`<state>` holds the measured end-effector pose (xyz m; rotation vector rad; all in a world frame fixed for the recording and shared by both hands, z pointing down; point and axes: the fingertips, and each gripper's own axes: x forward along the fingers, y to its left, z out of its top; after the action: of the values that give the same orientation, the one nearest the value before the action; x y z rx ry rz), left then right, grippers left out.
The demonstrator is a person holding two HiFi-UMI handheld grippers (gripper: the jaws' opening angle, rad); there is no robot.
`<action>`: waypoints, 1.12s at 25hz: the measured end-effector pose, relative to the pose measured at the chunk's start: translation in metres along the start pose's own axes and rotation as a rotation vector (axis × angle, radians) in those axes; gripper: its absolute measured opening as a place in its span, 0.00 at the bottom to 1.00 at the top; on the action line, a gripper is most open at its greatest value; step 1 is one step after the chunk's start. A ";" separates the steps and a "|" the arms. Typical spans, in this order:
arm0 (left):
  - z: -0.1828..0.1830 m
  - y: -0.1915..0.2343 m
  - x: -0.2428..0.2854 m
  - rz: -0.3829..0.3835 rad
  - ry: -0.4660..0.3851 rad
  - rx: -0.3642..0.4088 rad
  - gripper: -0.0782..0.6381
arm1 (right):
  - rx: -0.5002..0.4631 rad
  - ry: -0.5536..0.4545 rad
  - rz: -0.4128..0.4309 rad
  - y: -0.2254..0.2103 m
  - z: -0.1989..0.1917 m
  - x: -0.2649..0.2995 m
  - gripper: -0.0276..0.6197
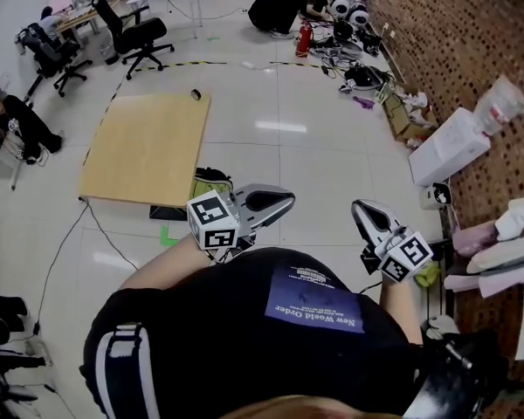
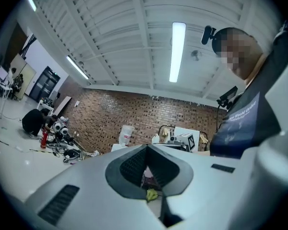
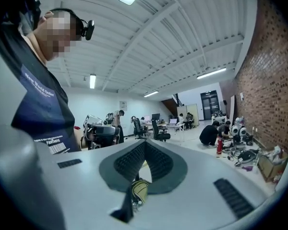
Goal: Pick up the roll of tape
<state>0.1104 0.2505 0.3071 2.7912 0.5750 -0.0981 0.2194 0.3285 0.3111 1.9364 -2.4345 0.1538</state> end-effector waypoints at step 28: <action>0.083 0.328 -0.151 0.939 -0.230 -0.017 0.12 | -0.038 0.076 0.996 -0.106 0.023 0.479 0.02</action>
<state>0.1011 -0.1184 0.3340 2.6737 -0.7835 -0.2001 0.2148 -0.1621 0.3338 0.5264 -3.0343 0.1795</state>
